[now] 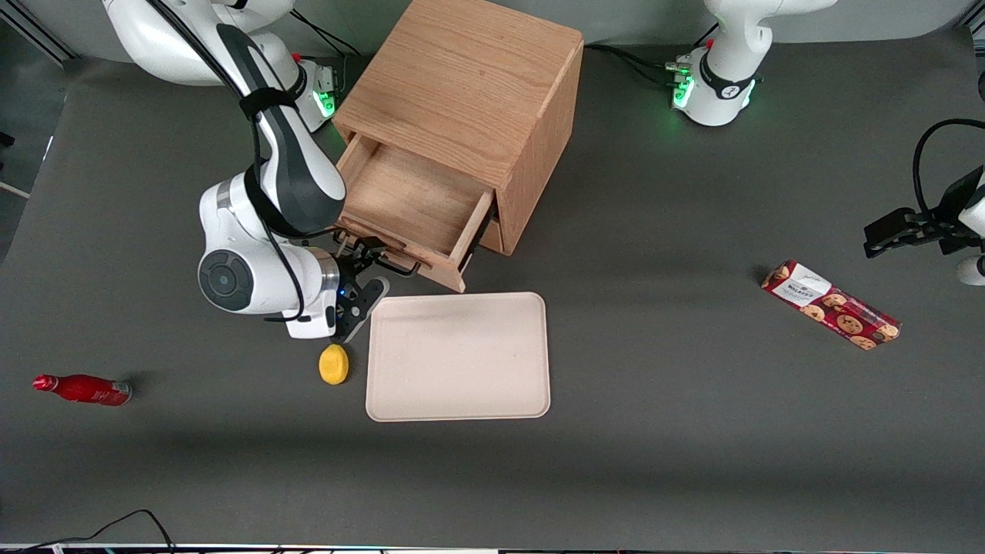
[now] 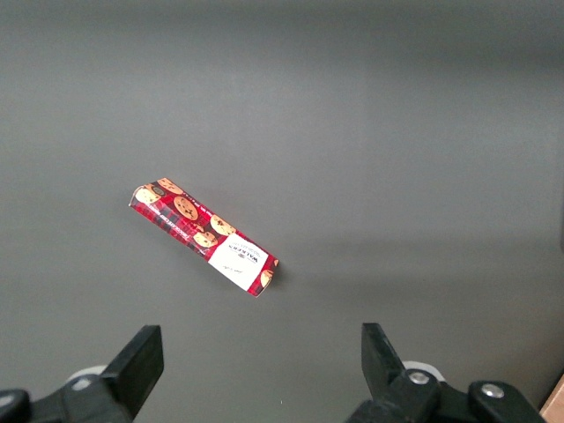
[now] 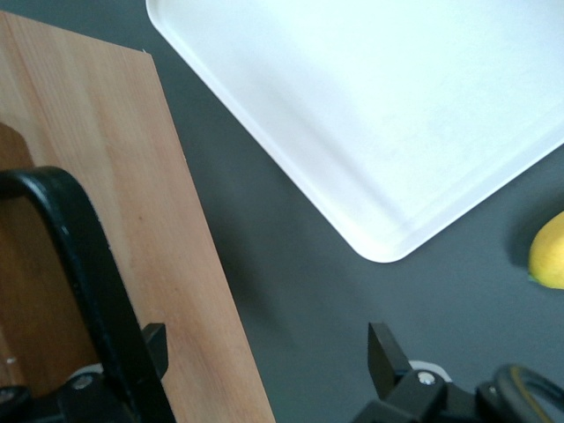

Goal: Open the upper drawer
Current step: 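Pull the upper drawer outward by its handle with the right gripper, then keep pulling the drawer handle to extend the drawer further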

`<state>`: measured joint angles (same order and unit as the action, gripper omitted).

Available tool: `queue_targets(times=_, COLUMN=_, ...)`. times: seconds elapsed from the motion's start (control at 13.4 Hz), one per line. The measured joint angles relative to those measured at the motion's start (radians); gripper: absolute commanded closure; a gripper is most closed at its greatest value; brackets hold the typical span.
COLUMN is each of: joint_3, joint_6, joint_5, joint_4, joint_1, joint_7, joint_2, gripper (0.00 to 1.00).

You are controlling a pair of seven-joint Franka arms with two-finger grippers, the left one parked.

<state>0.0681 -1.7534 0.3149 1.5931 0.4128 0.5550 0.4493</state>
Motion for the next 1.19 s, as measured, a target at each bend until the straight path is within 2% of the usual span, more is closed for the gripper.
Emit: queue_targets(times=1.19, joint_3=-0.016, joint_6=0.001, joint_5=0.013, joint_4=-0.105, joint_1=-0.091, joint_7=0.026, joint_2=0.079, gripper=0.0)
